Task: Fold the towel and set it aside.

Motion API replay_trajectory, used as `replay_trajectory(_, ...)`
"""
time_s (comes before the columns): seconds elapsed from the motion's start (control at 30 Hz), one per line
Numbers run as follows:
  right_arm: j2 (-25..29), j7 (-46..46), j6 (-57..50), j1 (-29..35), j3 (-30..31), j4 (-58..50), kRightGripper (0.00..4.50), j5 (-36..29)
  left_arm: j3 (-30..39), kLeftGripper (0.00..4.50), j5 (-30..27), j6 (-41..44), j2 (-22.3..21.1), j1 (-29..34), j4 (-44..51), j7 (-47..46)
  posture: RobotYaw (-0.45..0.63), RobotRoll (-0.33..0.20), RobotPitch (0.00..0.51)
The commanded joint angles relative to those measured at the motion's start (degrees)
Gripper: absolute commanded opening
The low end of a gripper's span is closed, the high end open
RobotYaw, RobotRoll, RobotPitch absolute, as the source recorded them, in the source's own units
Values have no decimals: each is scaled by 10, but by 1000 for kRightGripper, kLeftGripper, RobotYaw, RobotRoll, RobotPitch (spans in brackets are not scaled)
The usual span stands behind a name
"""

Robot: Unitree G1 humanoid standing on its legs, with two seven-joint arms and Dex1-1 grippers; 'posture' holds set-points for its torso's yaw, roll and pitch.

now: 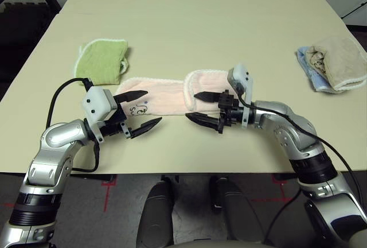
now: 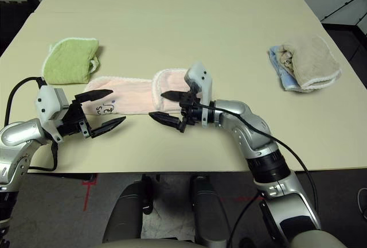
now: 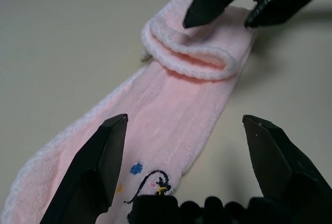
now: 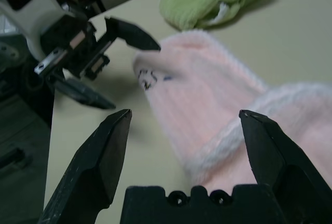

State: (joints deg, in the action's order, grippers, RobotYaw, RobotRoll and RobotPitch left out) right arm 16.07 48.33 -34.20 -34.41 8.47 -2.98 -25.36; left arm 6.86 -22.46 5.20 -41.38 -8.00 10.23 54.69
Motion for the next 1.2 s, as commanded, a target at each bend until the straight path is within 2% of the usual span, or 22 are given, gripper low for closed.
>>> replay_trajectory(0.03, -13, -25, 13, -34, -31, 40, 4491, -4, 3, 4500, 2, 2, -3, 10, 8, 0, -48, 0, 194)
replay_trajectory(0.2, -28, -54, 79, -75, -22, 148, 4491, 53, -1, 4500, 4, 2, -2, 5, 4, 1, -51, 0, 194)
replay_trajectory(0.43, -40, -48, 106, -67, 6, 215, 4491, 99, 5, 4500, 1, 7, -5, 13, 14, -1, -24, 0, 201)
replay_trajectory(0.6, -45, -42, 114, -50, 11, 215, 4491, 109, 13, 4500, 0, 12, -9, 26, 24, -2, -19, 0, 206)
replay_trajectory(0.73, -56, -44, 118, -56, -13, 199, 4491, 93, 15, 4500, -1, 15, -9, 23, 24, -1, -28, 0, 207)
replay_trajectory(1.0, -11, -16, 54, 3, -13, 98, 4491, 63, 21, 4500, -2, 19, -4, 15, 20, -10, -33, 0, 205)
replay_trajectory(1.2, 6, -12, 64, 26, 12, 114, 4491, 88, 38, 4500, -32, 61, 15, 1, 37, -53, -16, 0, 198)
